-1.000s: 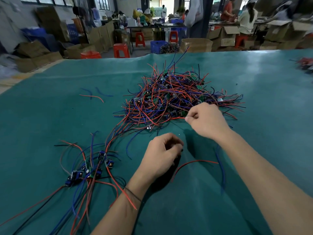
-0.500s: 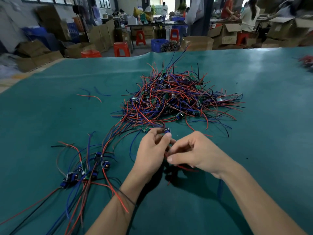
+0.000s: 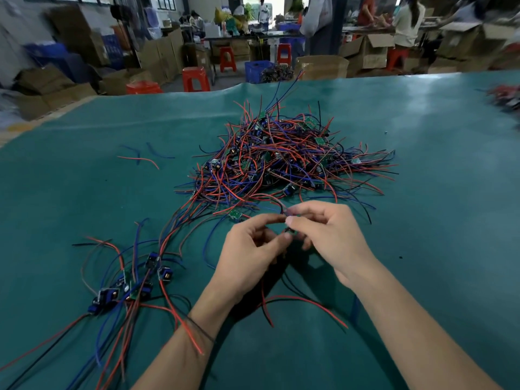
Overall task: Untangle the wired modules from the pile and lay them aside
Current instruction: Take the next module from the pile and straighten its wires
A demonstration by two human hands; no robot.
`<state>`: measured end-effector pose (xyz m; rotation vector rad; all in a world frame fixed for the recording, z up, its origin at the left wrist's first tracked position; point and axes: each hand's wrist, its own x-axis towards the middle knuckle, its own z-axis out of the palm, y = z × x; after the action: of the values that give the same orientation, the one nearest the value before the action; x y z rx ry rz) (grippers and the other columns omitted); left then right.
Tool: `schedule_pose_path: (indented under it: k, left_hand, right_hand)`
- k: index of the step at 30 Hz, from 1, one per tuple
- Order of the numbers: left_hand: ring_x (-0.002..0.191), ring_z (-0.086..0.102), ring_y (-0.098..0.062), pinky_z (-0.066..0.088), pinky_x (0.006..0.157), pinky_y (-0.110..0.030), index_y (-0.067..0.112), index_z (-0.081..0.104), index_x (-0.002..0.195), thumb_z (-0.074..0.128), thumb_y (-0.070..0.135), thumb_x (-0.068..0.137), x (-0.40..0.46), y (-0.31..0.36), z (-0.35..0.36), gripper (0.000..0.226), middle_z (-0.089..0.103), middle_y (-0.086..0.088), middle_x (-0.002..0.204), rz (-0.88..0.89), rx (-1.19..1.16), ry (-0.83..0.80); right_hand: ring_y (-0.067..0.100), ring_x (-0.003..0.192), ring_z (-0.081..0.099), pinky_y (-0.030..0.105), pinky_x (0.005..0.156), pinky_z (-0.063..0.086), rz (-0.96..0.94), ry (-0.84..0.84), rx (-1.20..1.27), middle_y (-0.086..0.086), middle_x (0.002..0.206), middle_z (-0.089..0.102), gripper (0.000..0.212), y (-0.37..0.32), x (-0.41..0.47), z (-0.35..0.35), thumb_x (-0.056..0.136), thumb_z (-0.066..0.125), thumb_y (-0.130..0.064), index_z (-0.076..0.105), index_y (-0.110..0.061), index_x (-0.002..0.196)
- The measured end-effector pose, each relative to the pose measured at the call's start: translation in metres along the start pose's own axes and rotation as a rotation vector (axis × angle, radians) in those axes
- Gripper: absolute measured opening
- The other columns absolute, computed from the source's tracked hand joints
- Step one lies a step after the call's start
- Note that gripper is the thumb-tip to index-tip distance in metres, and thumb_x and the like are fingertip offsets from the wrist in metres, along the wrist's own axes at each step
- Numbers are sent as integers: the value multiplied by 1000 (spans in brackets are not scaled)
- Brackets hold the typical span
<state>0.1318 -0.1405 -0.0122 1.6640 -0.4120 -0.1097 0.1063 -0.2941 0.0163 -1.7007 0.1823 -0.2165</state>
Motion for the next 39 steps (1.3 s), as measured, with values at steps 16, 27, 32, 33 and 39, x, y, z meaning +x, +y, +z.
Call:
schedule_pose_path:
  k: [16, 27, 32, 33, 39]
  left_hand:
    - [53, 60, -14, 38, 42, -16, 13, 69, 100, 53, 17, 103, 0, 4, 2, 17, 73, -6, 78, -107, -52, 6]
    - [43, 50, -10, 34, 40, -13, 17, 72, 82, 59, 25, 99, -2, 10, -1, 22, 70, -7, 68, -77, -190, -34]
    - [42, 47, -9, 34, 42, -12, 15, 70, 80, 58, 12, 100, -3, 12, -2, 24, 62, -2, 58, -89, -123, -93]
    - [41, 46, -8, 34, 42, -12, 16, 70, 78, 58, 11, 100, -3, 13, -2, 25, 60, -2, 57, -95, -121, -106]
    - [44, 47, -8, 37, 45, -13, 15, 75, 76, 61, 10, 97, -5, 15, -1, 25, 61, -3, 57, -111, -79, -139]
  right_hand:
    - [13, 54, 55, 19, 48, 48, 353, -2, 762, 11, 82, 69, 21, -15, 8, -29, 91, 55, -4, 75, -6, 83]
    - [12, 61, 63, 22, 56, 54, 87, -87, 393, 8, 75, 70, 8, -8, -3, -5, 86, 73, 3, 71, -5, 86]
    - [13, 58, 60, 21, 54, 53, 114, -55, 500, 9, 75, 68, 12, -10, -1, -6, 87, 71, 3, 69, -8, 83]
    - [12, 58, 60, 21, 54, 53, 116, -36, 540, 9, 76, 69, 12, -10, 0, -8, 89, 69, 2, 67, -8, 84]
    - [8, 59, 65, 16, 56, 54, 118, 100, 660, 12, 79, 75, 11, -9, 7, -23, 92, 67, 0, 68, -8, 86]
